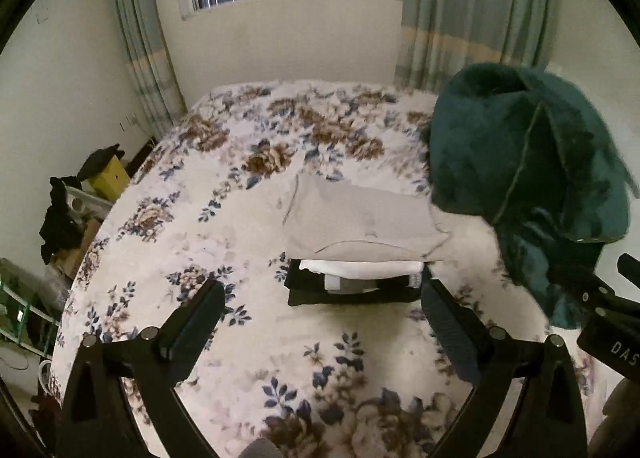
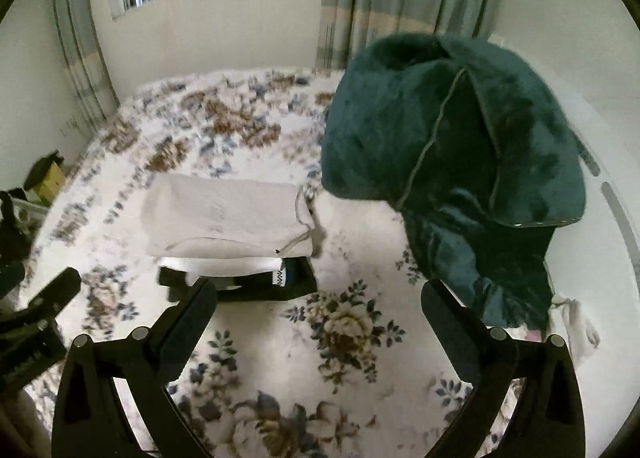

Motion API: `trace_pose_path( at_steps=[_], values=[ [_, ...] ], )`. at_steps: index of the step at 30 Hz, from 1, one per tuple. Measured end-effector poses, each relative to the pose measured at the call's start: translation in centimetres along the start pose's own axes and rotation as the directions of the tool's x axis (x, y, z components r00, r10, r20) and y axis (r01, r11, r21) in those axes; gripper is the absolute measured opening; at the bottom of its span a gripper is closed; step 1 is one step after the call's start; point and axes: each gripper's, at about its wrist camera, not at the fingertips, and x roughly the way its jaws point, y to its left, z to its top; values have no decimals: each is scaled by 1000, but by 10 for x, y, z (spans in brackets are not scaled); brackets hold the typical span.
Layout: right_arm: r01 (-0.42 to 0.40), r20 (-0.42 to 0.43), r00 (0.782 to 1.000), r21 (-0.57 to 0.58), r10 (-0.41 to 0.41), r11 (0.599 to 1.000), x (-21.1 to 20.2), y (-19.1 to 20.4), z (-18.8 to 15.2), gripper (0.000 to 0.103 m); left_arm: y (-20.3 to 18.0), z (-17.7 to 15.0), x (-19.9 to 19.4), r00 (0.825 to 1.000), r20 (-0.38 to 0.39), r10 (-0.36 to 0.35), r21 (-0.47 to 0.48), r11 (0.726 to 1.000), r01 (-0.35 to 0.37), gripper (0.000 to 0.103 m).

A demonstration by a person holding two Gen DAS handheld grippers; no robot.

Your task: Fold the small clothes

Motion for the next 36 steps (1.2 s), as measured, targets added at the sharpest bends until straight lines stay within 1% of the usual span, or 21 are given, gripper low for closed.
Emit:
trace_pose_path(
  at_steps=[1,2,6,8,10,11,14,16,20,24,29,32,34,36],
  values=[
    [1,28,1000,0,-1,1000,-28,-2,-4,103,0,-2,-16,1000,13,2,-1,1000,-2,100],
    [2,45,999,0,-2,1000,-45,-4,-7,103,2,-5,-36,1000,28,3,-2,1000,-3,100],
    [-10,126,992,12,9,1000,-134,-18,-23,103,3,-14,-93,998,66,-6,-8,1000,6,100],
    [1,161,987,3,-1,1000,-169,-20,-30,103,3,-18,-119,996,88,-11,-13,1000,13,100],
    [-4,193,981,-5,5,1000,-204,-26,-38,103,1,-22,-143,995,101,0,-10,1000,1,100],
    [-10,204,979,-8,11,1000,-221,-29,-44,103,1,-25,-155,994,111,-6,-12,1000,8,100],
    [-22,225,974,-18,26,1000,-259,-35,-58,103,-1,-36,-181,991,136,8,-8,1000,-7,100],
    [-44,230,972,-14,46,999,-283,-40,-68,103,-1,-42,-195,989,146,7,-13,1000,-5,100],
    [-65,259,964,-12,65,998,-321,-50,-83,103,-5,-52,-218,986,167,4,-14,1000,-2,100],
    [-72,281,957,-22,75,997,-347,-53,-95,103,-5,-59,-232,983,183,4,-21,1000,0,100],
    [-69,292,954,-34,76,997,-364,-56,-103,103,-4,-66,-244,980,199,11,-29,1000,-6,100],
    [-74,292,953,-39,82,997,-368,-58,-106,103,-4,-70,-248,980,201,6,-39,999,2,100],
    [-73,289,954,-49,84,996,-369,-58,-106,103,-5,-71,-248,980,198,5,-38,999,3,103],
    [-74,286,954,-54,86,996,-369,-58,-108,103,-6,-72,-248,980,200,9,-38,999,-1,103]
  ],
)
